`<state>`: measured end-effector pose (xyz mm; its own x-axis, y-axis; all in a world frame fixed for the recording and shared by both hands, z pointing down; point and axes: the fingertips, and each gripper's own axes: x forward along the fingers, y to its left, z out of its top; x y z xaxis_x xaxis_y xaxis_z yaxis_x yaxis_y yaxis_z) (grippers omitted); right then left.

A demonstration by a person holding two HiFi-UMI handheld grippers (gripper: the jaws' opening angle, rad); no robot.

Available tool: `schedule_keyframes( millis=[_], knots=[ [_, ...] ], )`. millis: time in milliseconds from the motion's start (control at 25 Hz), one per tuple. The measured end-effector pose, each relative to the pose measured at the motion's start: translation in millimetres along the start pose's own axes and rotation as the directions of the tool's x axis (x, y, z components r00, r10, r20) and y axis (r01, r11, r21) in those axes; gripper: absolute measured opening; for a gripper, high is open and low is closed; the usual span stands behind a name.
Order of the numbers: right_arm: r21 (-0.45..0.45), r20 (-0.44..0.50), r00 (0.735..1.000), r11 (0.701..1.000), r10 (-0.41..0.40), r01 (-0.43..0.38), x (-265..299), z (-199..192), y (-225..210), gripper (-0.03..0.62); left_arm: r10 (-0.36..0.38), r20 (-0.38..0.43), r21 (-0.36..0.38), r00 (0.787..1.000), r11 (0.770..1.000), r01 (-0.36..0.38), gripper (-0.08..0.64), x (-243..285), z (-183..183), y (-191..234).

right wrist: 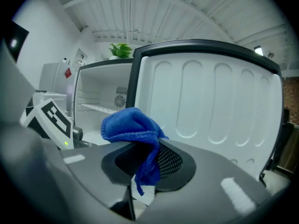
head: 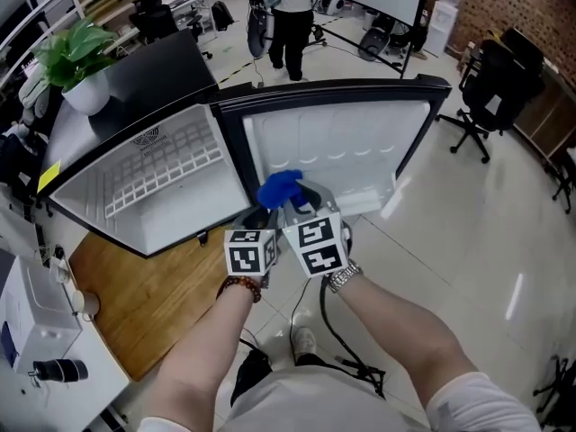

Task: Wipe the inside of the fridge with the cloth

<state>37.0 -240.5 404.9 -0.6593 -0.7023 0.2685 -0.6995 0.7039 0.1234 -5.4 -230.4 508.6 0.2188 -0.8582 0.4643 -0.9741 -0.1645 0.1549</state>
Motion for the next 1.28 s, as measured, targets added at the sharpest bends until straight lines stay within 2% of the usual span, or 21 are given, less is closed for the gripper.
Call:
schedule_keyframes(
  millis=[160, 360, 760, 1280],
  knots=[
    [0.0, -0.022, 0.999, 0.999, 0.044, -0.044, 18, -5, 20, 0.071, -0.018, -0.015, 0.009, 1.0, 1.0, 0.018, 0.108, 2, -5, -2],
    [0.01, -0.043, 0.998, 0.999, 0.035, -0.034, 31, -13, 19, 0.071, -0.021, -0.008, 0.009, 1.0, 1.0, 0.021, 0.106, 2, -5, 0],
    [0.029, -0.07, 0.995, 0.996, -0.078, 0.08, 20, -34, -31, 0.071, -0.01, 0.018, 0.027, 1.0, 1.0, 0.01, 0.086, 0, -1, 0],
    [0.032, -0.104, 0.971, 0.975, -0.214, 0.218, -8, -59, -103, 0.071, 0.028, 0.024, 0.039, 0.999, 0.999, -0.029, 0.074, -3, -2, 1]
  ],
)
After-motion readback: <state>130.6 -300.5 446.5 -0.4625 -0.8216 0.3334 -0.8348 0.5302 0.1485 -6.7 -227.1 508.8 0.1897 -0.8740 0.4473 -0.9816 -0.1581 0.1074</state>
